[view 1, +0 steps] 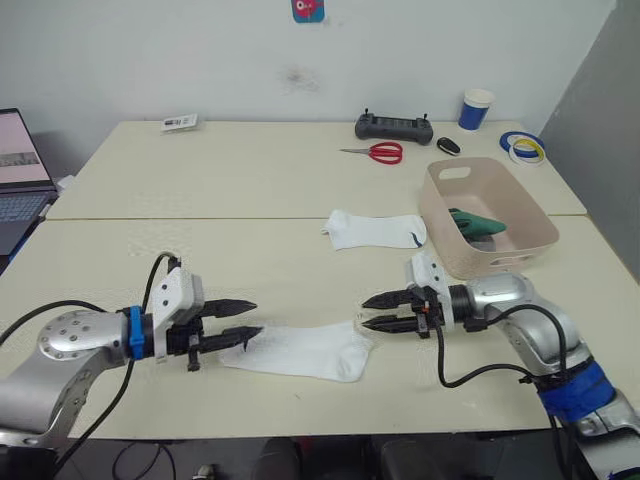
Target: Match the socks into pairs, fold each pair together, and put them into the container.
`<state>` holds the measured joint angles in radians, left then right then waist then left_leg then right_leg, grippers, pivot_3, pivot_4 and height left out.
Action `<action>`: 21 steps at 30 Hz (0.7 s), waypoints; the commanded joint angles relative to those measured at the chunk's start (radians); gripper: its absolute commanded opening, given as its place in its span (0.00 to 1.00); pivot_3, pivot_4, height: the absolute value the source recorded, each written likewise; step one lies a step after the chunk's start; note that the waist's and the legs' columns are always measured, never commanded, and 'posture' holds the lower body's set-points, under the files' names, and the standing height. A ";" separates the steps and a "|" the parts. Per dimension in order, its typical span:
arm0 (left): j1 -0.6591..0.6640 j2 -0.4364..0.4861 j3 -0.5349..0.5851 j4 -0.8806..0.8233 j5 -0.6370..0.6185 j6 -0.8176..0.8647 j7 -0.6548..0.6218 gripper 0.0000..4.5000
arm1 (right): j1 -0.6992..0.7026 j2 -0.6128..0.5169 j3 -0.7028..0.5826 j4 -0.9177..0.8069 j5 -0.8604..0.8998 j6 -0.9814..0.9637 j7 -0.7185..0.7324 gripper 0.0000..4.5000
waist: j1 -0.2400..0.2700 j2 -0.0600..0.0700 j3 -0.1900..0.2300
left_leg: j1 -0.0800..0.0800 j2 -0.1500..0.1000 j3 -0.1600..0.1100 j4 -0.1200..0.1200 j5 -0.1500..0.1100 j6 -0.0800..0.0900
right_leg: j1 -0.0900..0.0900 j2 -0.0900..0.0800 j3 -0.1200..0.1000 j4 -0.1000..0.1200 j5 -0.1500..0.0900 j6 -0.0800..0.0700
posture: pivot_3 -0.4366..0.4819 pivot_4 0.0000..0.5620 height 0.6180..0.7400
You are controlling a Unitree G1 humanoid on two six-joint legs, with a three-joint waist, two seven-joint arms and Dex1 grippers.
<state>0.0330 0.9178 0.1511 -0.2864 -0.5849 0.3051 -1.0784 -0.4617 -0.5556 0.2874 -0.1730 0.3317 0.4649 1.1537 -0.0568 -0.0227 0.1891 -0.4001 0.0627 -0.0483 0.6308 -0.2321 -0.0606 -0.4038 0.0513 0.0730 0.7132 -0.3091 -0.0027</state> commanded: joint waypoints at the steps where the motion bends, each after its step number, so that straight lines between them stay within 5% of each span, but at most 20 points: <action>1: 0.026 -0.033 -0.061 -0.033 0.077 -0.027 0.024 0.21 | -0.015 0.053 0.058 0.009 -0.052 -0.083 -0.024 0.09 | -0.002 0.000 0.000 | 0.000 0.000 0.000 0.000 0.000 0.000 | 0.000 0.000 0.000 0.000 0.000 0.000 | 0.48 0.27 1.00; 2: 0.037 -0.042 -0.072 -0.026 0.105 -0.042 0.032 0.13 | -0.010 0.067 0.077 0.022 -0.064 -0.096 -0.023 0.01 | -0.002 0.000 0.000 | 0.000 0.000 0.000 0.000 0.000 0.000 | 0.000 0.000 0.001 0.000 0.000 0.000 | 0.48 0.27 1.00; 4: 0.064 -0.054 -0.090 -0.008 0.158 -0.078 0.044 0.01 | 0.001 0.084 0.121 0.057 -0.094 -0.125 -0.009 0.00 | 0.000 0.000 0.000 | 0.000 0.001 -0.001 0.000 0.000 0.000 | -0.001 0.000 0.000 0.000 0.000 0.000 | 0.48 0.27 1.00; 16: 0.150 -0.069 -0.096 0.102 0.291 -0.169 0.060 0.01 | 0.006 0.046 0.191 0.231 -0.261 -0.311 0.008 0.00 | 0.002 -0.001 -0.002 | 0.001 0.000 0.000 0.000 0.000 0.000 | 0.001 -0.001 0.000 0.000 0.000 -0.001 | 0.48 0.27 1.00; 21: 0.137 -0.087 -0.056 0.046 0.182 -0.114 0.048 0.01 | 0.024 0.035 0.130 0.161 -0.178 -0.263 0.015 0.00 | 0.002 -0.001 -0.003 | 0.002 0.000 -0.001 0.000 0.000 0.000 | 0.002 -0.001 0.000 0.001 0.000 -0.001 | 0.48 0.27 1.00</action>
<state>0.1705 0.8365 0.0617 -0.2072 -0.3490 0.1533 -1.0199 -0.4470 -0.5073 0.4623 0.0293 0.1163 0.1653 1.1628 -0.0551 -0.0235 0.1865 -0.3982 0.0630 -0.0488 0.6311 -0.2319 -0.0608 -0.4022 0.0501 0.0732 0.7138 -0.3092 -0.0033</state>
